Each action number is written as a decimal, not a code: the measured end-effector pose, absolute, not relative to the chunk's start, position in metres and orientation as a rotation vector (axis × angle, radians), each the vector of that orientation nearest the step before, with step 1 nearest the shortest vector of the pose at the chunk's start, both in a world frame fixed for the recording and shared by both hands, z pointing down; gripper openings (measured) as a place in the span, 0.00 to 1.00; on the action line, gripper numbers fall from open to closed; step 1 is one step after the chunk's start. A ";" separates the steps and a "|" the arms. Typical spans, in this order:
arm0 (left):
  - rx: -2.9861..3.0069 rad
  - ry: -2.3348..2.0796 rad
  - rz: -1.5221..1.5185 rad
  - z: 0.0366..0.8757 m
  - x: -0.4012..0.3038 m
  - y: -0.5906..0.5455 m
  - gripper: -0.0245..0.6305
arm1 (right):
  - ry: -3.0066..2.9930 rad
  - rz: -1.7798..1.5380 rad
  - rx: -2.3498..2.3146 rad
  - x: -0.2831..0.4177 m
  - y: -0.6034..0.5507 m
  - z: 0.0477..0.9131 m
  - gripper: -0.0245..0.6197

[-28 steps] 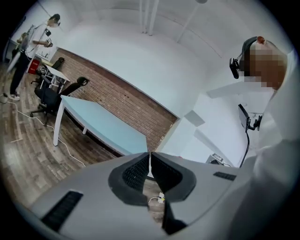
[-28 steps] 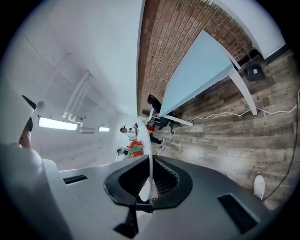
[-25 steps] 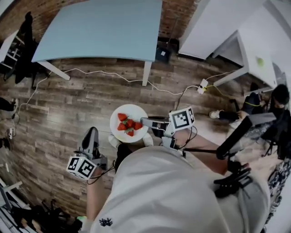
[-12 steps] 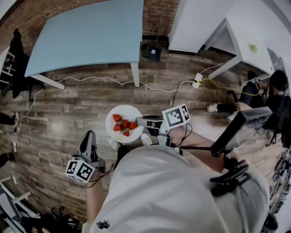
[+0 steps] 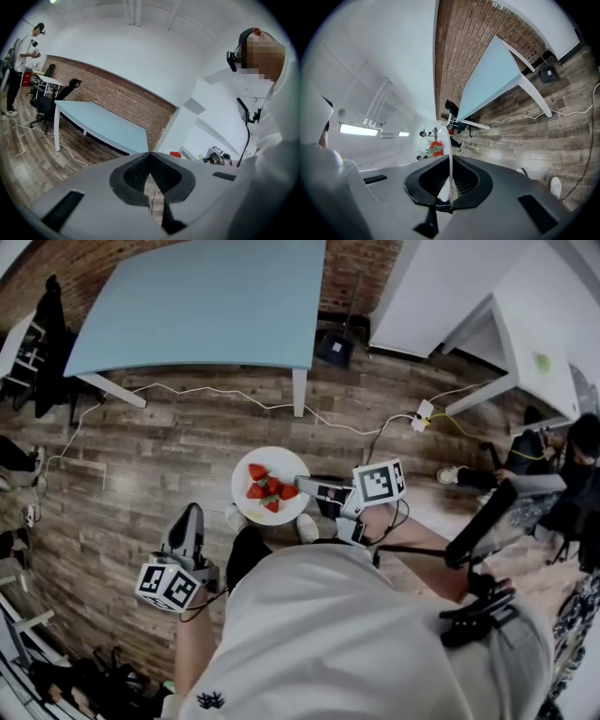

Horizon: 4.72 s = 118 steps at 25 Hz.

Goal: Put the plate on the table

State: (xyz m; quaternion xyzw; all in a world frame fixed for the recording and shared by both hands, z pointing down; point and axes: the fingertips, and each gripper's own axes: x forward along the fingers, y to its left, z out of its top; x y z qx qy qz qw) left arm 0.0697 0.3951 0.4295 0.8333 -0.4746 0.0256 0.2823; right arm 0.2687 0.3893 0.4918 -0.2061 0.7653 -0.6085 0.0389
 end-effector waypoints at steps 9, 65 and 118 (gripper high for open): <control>2.235 -1.290 0.071 0.445 -0.021 0.331 0.04 | 2.347 -1.866 -0.738 0.193 0.327 0.500 0.07; 2.391 -1.132 0.104 0.396 -0.118 -0.169 0.04 | 2.183 -1.823 -1.036 0.113 -0.251 0.535 0.07; 2.232 -1.340 0.153 0.397 -0.176 -0.201 0.04 | 1.836 -2.011 -1.369 0.125 -0.462 0.712 0.07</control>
